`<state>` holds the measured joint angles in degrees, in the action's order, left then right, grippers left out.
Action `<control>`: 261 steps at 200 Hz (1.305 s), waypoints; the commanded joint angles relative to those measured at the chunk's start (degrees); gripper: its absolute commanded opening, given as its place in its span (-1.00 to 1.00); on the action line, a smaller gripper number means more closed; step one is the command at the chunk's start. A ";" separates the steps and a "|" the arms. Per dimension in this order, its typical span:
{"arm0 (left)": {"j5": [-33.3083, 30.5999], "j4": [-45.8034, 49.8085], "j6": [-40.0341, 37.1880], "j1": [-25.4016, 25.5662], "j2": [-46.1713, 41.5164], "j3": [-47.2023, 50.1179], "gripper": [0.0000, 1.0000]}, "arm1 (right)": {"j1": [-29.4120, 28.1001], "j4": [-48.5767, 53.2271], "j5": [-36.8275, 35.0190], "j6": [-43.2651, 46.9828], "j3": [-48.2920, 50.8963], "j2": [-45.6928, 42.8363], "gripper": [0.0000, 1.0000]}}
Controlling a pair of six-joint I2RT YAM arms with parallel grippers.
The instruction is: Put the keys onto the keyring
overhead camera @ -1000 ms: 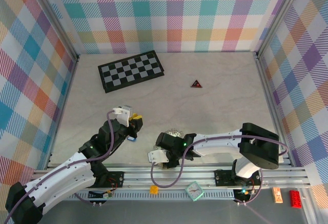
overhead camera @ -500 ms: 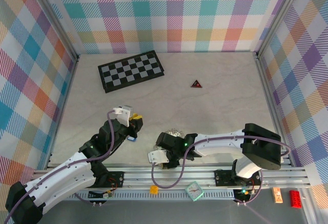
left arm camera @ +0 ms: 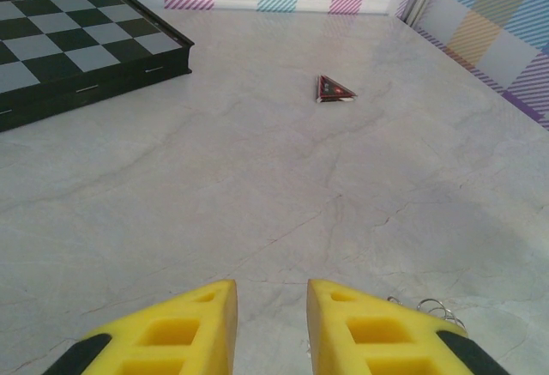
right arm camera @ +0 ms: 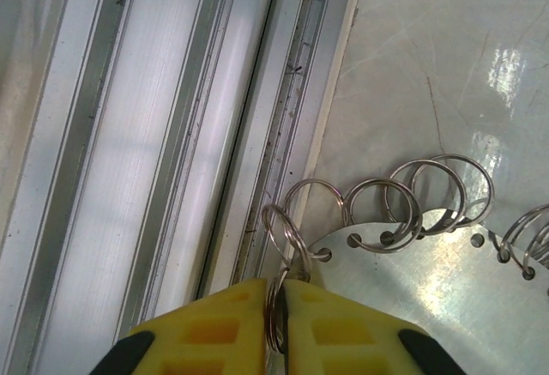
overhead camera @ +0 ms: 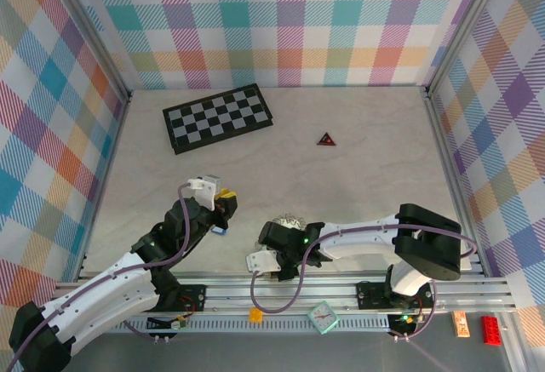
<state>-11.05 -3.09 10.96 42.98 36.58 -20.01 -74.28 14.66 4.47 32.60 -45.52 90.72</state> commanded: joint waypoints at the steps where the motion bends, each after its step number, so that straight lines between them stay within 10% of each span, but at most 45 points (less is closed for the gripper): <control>1: 0.32 -0.99 0.55 -0.18 -0.54 0.20 -0.47 | -0.42 0.62 -0.07 1.37 -0.71 0.52 -0.84; 105: 3.23 -0.63 -3.45 -0.27 -0.98 -0.83 -0.52 | 8.49 -9.44 10.75 -2.58 5.56 -11.27 -1.00; 261: 31.09 -4.59 -10.54 2.61 7.82 -2.49 -0.93 | 29.52 -12.32 37.53 -11.14 2.86 -15.57 -1.00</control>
<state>14.63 -7.40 0.56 44.53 43.99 -21.47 -45.65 2.61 36.53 22.90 -40.12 75.53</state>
